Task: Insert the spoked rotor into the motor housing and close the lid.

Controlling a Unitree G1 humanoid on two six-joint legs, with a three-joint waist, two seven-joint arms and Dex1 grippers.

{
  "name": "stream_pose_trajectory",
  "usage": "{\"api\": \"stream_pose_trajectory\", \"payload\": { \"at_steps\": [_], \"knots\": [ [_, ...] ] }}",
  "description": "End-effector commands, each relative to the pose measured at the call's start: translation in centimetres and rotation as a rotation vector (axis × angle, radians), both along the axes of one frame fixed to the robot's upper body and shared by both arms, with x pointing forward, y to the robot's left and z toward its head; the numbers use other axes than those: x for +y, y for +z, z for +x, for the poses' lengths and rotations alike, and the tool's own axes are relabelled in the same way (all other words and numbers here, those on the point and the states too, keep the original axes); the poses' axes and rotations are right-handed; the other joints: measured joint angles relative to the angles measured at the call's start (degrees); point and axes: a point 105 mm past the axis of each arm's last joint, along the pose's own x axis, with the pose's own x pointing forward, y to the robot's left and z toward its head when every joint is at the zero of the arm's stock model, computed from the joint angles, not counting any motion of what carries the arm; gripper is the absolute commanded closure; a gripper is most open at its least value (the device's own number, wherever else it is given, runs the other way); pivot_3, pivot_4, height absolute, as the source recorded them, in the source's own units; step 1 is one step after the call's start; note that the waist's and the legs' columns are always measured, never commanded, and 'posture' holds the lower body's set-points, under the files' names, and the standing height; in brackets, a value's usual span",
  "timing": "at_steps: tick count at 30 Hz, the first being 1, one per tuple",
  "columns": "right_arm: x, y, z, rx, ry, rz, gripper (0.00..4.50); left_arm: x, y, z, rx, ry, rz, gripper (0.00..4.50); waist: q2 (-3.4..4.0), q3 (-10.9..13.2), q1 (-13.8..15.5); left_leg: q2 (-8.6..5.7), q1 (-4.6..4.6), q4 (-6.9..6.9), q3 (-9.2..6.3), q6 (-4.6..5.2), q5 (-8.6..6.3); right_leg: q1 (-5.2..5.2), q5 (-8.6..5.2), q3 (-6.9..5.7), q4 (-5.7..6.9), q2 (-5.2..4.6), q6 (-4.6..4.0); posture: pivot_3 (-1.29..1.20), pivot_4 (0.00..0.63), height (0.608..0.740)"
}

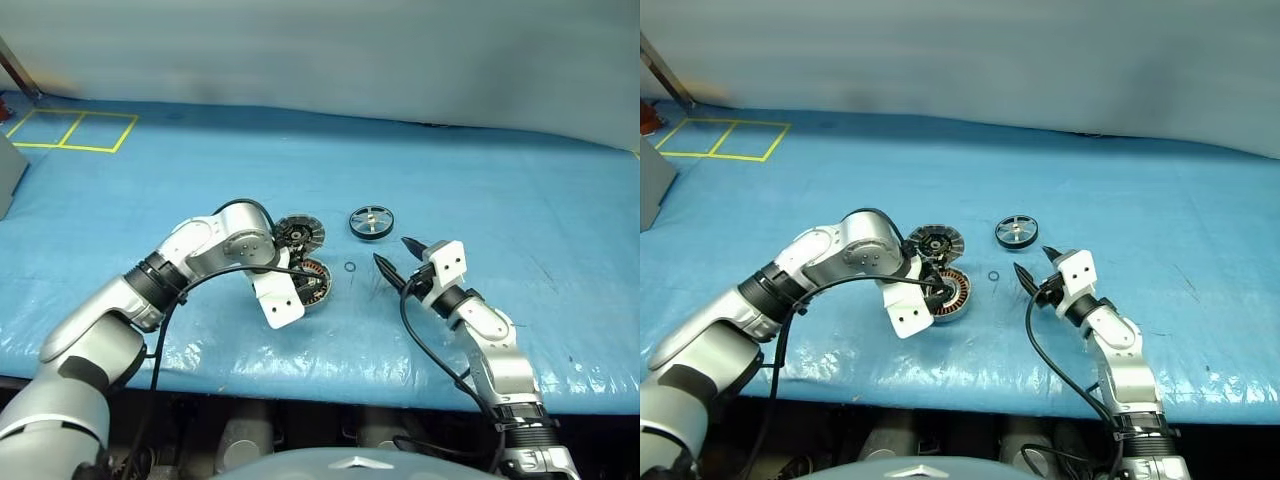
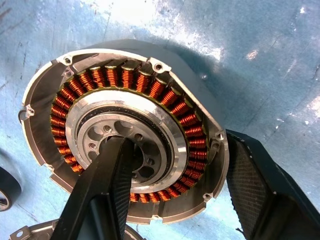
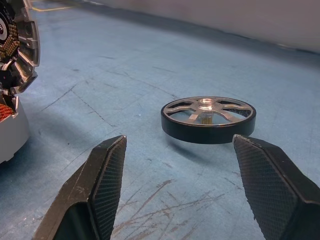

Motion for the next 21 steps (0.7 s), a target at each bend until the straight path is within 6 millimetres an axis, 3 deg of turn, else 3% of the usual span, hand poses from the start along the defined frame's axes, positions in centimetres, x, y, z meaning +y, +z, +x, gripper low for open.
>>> {"api": "stream_pose_trajectory", "payload": {
  "at_steps": [1,5,10,12,21],
  "knots": [
    [-0.1,1.3,0.2,-0.058,-0.002,0.000,0.97,-0.4,0.6,-0.2,-0.026,-0.037,-0.022,2.19,0.00,0.0,0.0,0.00,0.00,0.00,0.00,0.00,0.00,0.00,0.00,0.00,0.00,0.00,0.00,0.00,0.150,0.740],
    [0.0,1.4,0.2,-0.062,-0.001,-0.001,0.97,-0.2,0.3,-0.4,-0.006,-0.034,-0.020,2.19,0.01,0.0,0.0,0.00,0.02,0.00,0.02,0.00,0.00,0.00,0.00,0.03,0.00,0.00,0.00,0.00,0.150,0.740],
    [0.3,1.5,0.3,-0.063,0.011,0.001,0.97,-0.8,0.7,-0.4,-0.002,-0.038,-0.087,0.50,0.01,0.0,0.0,0.00,0.07,0.00,0.04,0.00,0.00,0.02,0.00,0.06,0.03,0.00,0.00,0.00,0.150,0.740],
    [0.4,1.5,0.3,-0.063,0.014,0.002,0.97,-0.7,0.9,-0.6,0.016,-0.031,-0.095,0.03,0.01,0.0,0.0,0.00,0.09,0.00,0.04,0.00,0.00,0.05,0.00,0.06,0.03,-0.01,0.00,0.00,0.150,0.740],
    [1.0,1.3,0.4,-0.051,0.034,0.024,0.97,1.3,2.2,-2.1,0.096,0.043,-0.137,0.03,0.04,0.0,-0.1,0.03,0.13,0.00,0.06,-0.02,0.01,0.02,-0.01,0.10,0.08,0.01,-0.02,0.00,0.150,0.740]
  ]
}}
